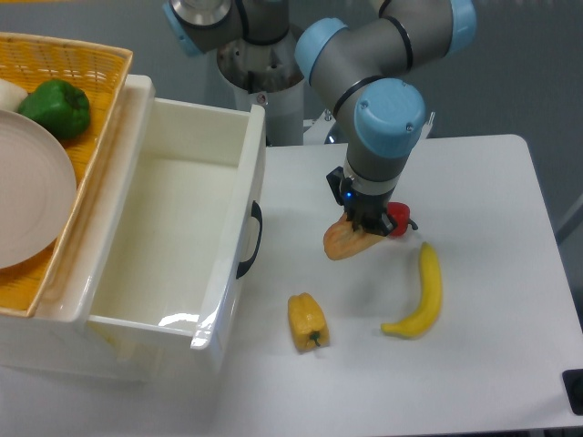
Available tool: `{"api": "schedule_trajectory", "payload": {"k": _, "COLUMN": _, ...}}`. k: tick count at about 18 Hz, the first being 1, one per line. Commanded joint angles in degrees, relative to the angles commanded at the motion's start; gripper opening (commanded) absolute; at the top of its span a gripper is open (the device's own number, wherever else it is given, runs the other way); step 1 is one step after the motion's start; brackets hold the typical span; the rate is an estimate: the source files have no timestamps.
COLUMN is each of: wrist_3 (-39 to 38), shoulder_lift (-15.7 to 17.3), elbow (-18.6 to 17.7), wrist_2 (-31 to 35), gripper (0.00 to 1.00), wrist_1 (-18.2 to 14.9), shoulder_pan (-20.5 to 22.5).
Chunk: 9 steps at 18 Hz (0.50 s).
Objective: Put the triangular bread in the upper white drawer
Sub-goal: 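Close the gripper on the triangular bread slice on the table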
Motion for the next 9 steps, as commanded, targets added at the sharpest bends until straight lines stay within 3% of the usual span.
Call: {"api": "schedule_trajectory", "payload": {"k": 9, "wrist_3": -0.6, "shoulder_lift": 0.0, "elbow": 0.9, "wrist_2": -0.1, "gripper": 0.0, "wrist_1": 0.0, "shoulder_pan": 0.3}}
